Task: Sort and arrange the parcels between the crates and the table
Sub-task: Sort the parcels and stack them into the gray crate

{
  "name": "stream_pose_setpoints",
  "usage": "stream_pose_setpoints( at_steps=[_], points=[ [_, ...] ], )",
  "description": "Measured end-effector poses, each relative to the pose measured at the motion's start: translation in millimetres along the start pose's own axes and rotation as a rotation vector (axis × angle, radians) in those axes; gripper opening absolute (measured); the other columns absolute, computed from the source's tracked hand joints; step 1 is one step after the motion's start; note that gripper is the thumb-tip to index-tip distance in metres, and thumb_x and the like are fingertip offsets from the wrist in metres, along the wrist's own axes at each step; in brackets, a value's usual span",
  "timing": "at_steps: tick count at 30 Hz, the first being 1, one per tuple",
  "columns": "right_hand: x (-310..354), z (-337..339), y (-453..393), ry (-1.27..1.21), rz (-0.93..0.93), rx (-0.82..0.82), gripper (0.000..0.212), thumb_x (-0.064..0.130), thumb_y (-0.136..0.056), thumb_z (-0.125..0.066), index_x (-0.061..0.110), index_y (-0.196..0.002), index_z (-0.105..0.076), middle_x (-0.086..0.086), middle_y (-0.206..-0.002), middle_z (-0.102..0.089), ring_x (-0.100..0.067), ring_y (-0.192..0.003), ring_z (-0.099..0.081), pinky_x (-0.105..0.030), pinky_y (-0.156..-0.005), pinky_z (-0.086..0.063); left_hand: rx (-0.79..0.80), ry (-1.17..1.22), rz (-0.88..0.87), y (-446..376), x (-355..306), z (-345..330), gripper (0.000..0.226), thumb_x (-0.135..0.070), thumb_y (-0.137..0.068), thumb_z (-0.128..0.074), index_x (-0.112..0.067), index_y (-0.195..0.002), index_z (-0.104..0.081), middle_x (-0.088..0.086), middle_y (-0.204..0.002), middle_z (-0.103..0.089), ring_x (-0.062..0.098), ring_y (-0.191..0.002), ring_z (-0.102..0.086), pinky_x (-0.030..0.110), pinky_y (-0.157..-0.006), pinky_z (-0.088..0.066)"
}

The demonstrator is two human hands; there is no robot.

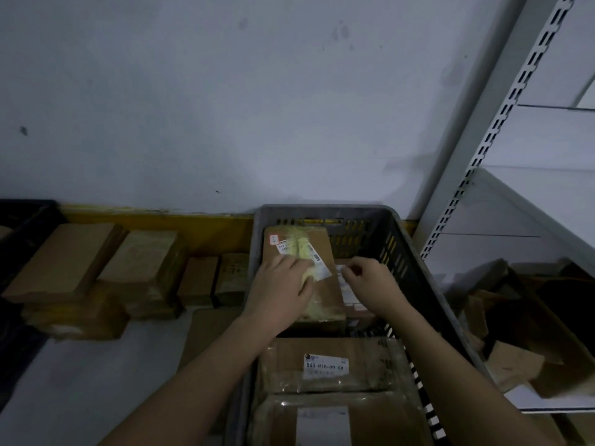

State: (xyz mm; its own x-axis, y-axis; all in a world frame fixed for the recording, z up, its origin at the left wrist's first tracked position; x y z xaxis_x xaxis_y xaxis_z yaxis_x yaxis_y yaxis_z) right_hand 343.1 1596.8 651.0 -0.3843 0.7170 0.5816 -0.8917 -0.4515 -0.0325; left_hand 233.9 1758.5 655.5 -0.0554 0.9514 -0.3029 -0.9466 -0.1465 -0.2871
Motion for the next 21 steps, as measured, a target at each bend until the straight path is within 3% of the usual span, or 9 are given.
stream_pose_setpoints(
  at_steps=[3, 6, 9, 12, 15, 17, 21],
  points=[
    [35, 9, 10, -0.036, 0.087, -0.027, 0.026, 0.032, -0.100, -0.052, 0.017, -0.083, -0.065, -0.002, -0.072, -0.066, -0.019, -0.064, -0.060, -0.040, -0.061, -0.051, -0.138, 0.060, 0.066, 0, 17, 36, 0.035, -0.035, -0.099, -0.048, -0.024, -0.130, -0.060, -0.005, -0.127, -0.061, 0.018, -0.117, -0.051, 0.037, -0.095, -0.044],
    [72, 5, 19, -0.052, 0.151, -0.029, 0.027, 0.034, -0.100, -0.052, 0.023, -0.076, -0.058, 0.006, -0.069, -0.060, -0.014, -0.063, -0.056, -0.035, -0.061, -0.046, -0.152, 0.087, 0.199, 12, 51, 61, 0.033, -0.037, -0.101, -0.047, -0.025, -0.131, -0.056, -0.003, -0.124, -0.061, 0.019, -0.115, -0.051, 0.037, -0.090, -0.046],
    [107, -10, 32, -0.084, 0.194, -0.014, 0.019, 0.032, -0.099, -0.053, 0.020, -0.096, -0.068, 0.007, -0.092, -0.068, -0.013, -0.084, -0.062, -0.035, -0.075, -0.053, -0.110, 0.121, 0.359, 35, 87, 71, 0.036, -0.039, -0.100, -0.048, -0.026, -0.133, -0.054, -0.003, -0.125, -0.057, 0.019, -0.116, -0.050, 0.035, -0.088, -0.046],
    [133, -38, 45, -0.104, 0.209, 0.040, 0.021, 0.032, -0.100, -0.053, 0.021, -0.112, -0.064, 0.003, -0.108, -0.065, -0.013, -0.092, -0.060, -0.034, -0.078, -0.052, -0.029, 0.182, 0.451, 63, 115, 67, 0.039, -0.039, -0.100, -0.050, -0.024, -0.136, -0.051, 0.001, -0.132, -0.054, 0.022, -0.118, -0.052, 0.035, -0.088, -0.047],
    [149, -75, 57, -0.031, 0.168, 0.079, 0.039, 0.036, -0.099, -0.053, 0.018, -0.134, -0.050, -0.005, -0.131, -0.051, -0.024, -0.114, -0.053, -0.041, -0.093, -0.049, 0.022, 0.301, 0.569, 92, 136, 50, 0.044, -0.036, -0.098, -0.055, -0.021, -0.139, -0.049, 0.002, -0.134, -0.053, 0.023, -0.119, -0.054, 0.030, -0.083, -0.043],
    [154, -100, 66, -0.031, 0.089, 0.138, 0.058, 0.037, -0.099, -0.053, 0.016, -0.149, -0.031, -0.009, -0.144, -0.038, -0.030, -0.127, -0.043, -0.046, -0.103, -0.044, 0.057, 0.382, 0.624, 109, 146, 31, 0.047, -0.033, -0.095, -0.060, -0.019, -0.138, -0.048, 0.004, -0.130, -0.054, 0.023, -0.116, -0.056, 0.029, -0.080, -0.042],
    [160, -129, 76, -0.043, -0.023, 0.146, 0.077, 0.023, -0.100, -0.051, 0.022, -0.159, -0.001, -0.013, -0.156, -0.024, -0.036, -0.128, -0.046, -0.047, -0.096, -0.049, 0.163, 0.548, 0.756, 138, 157, -8, 0.075, -0.035, -0.093, -0.066, -0.015, -0.153, -0.025, 0.009, -0.149, -0.041, 0.029, -0.132, -0.046, 0.028, -0.092, -0.039]
  ],
)
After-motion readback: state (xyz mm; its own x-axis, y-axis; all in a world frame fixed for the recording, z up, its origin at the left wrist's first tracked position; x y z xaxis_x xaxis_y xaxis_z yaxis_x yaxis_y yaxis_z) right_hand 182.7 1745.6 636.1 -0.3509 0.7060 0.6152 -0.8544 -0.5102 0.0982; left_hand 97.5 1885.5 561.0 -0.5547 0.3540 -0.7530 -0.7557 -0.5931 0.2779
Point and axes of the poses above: each hand's wrist, its own y-axis away from the middle knuckle, its own z-axis out of the back of the hand, x = y × z, the point moved 1 cm from there along -y, towards the middle knuckle
